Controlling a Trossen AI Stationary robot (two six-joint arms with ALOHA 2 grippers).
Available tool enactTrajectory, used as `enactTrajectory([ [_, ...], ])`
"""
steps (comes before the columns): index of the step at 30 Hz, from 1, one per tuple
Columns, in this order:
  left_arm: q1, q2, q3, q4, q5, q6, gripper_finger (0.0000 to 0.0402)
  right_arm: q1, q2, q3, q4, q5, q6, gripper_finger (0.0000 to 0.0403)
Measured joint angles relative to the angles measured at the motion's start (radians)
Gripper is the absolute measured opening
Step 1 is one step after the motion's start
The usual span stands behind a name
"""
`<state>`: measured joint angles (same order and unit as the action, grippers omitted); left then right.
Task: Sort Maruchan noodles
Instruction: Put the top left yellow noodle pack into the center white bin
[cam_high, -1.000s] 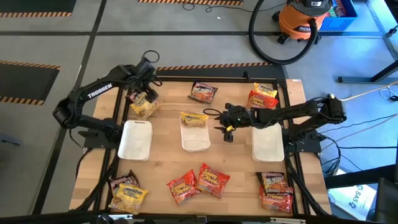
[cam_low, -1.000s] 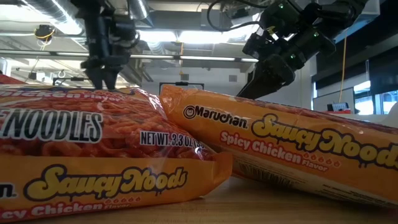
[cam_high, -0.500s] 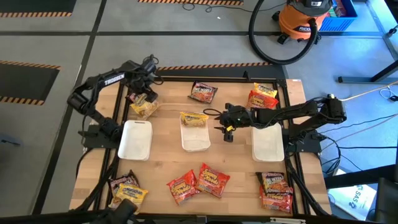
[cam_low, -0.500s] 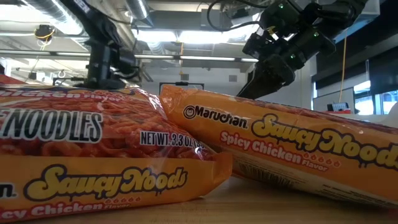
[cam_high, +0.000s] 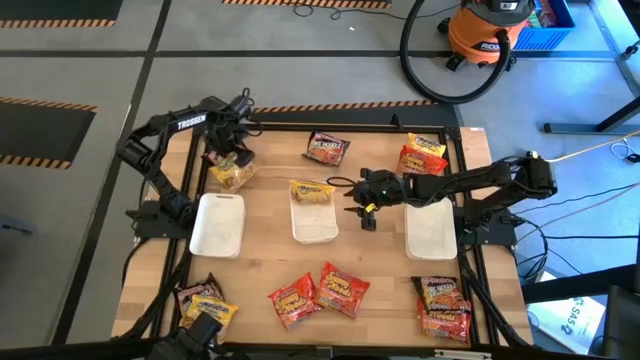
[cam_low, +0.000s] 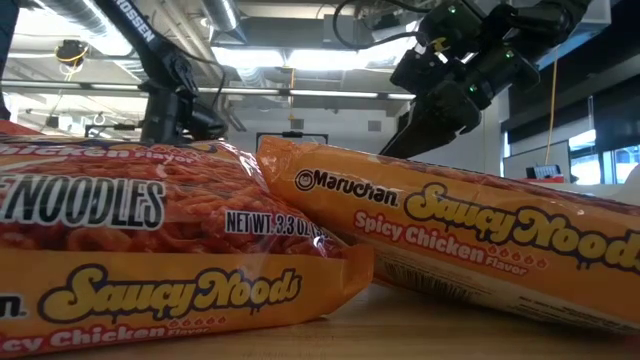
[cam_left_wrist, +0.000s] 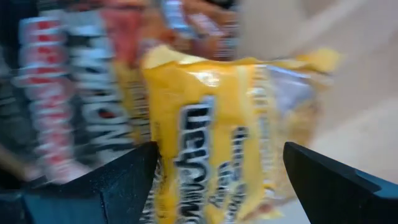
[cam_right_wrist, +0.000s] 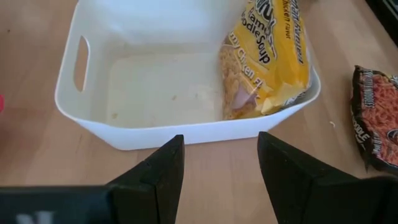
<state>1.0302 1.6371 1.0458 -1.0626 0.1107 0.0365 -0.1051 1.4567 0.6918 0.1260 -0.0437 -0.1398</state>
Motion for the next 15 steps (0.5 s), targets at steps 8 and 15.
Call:
enactTrajectory([
  [8,-0.002,0.000,0.000,0.001,0.203,0.057,0.0327,0.000,0.000,0.000,0.001,0.000,0.000,0.0182],
  [15,-0.045,0.000,-0.056,0.046,0.115,0.080,0.0297,0.000,0.000,0.000,0.001,0.001,0.000,0.0182],
])
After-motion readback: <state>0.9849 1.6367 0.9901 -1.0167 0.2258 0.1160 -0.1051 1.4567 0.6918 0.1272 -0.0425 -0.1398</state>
